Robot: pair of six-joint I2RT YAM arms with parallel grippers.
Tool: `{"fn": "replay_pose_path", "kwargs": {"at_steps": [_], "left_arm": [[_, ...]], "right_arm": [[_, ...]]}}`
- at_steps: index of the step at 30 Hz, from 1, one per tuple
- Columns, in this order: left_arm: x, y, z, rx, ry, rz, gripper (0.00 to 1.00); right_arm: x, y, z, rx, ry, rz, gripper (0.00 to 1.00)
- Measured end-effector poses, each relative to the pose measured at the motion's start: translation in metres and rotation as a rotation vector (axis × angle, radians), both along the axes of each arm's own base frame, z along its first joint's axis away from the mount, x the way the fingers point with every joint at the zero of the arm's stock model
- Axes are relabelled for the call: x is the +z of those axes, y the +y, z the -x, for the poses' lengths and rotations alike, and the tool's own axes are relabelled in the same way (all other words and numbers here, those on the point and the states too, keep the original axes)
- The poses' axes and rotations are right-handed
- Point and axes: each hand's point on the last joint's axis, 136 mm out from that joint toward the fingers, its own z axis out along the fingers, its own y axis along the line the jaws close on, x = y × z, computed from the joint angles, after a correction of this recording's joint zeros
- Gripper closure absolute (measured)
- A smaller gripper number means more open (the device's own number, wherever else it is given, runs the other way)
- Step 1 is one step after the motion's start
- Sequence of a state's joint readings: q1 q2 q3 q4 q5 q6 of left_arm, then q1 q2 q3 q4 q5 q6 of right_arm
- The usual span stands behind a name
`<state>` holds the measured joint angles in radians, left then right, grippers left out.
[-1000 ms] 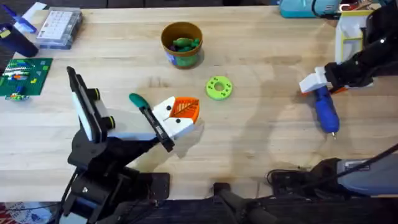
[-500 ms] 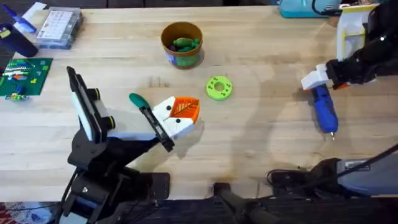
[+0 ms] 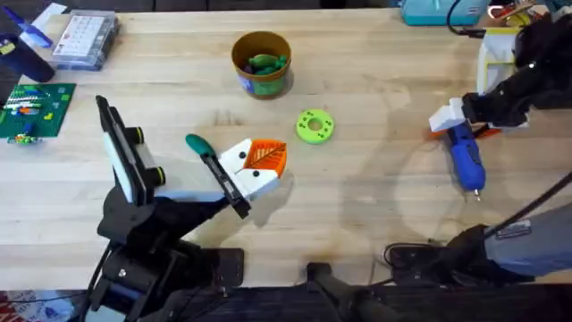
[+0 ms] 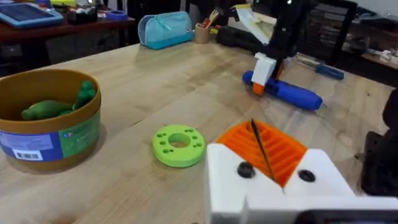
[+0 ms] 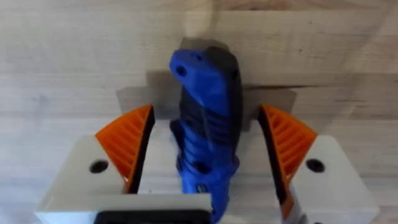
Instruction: Pick up the gripper from the table and insert it into the empty holder that is missing its gripper. Then pick up a screw, insert it into the mounting hole, and use the screwdriver to tighten it. Finally, clean up the table by picking up the vegetable and placing it into the bucket.
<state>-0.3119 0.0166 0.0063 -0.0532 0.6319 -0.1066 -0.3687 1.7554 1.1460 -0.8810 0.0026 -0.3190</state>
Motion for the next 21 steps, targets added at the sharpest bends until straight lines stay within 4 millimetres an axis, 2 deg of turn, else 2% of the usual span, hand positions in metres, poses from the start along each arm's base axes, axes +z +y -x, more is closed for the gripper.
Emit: {"fn": "replay_pose_path", "kwargs": {"at_steps": [3, 6, 9, 12, 14, 15, 18, 21], "left_arm": [[0.0, 0.0, 0.0, 0.0, 0.0, 0.0, 0.983], [0.0, 0.0, 0.0, 0.0, 0.0, 0.0, 0.984], [0.0, 0.0, 0.0, 0.0, 0.0, 0.0, 0.983], [0.0, 0.0, 0.0, 0.0, 0.0, 0.0, 0.984], [0.0, 0.0, -0.0001, 0.0, 0.0, 0.0, 0.983], [0.0, 0.0, 0.0, 0.0, 0.0, 0.0, 0.984], [0.0, 0.0, -0.0001, 0.0, 0.0, 0.0, 0.984], [0.0, 0.0, -0.0001, 0.0, 0.0, 0.0, 0.983]], "right_arm": [[-0.0001, -0.0016, -0.0037, -0.026, -0.008, 0.004, 0.028], [-0.0003, -0.0028, -0.0041, -0.04, -0.008, 0.01, 0.109], [-0.0007, -0.0044, -0.0048, -0.052, -0.009, 0.016, 0.264], [-0.001, -0.0054, -0.0055, -0.056, -0.01, 0.02, 0.485], [-0.0012, -0.0059, -0.0055, -0.058, -0.01, 0.021, 0.586], [-0.0012, -0.0058, -0.0055, -0.056, -0.01, 0.021, 0.657], [-0.0031, -0.005, -0.0047, -0.058, -0.002, 0.016, 0.955], [-0.0025, -0.0038, -0.0042, -0.059, 0.003, 0.009, 0.974]]}}
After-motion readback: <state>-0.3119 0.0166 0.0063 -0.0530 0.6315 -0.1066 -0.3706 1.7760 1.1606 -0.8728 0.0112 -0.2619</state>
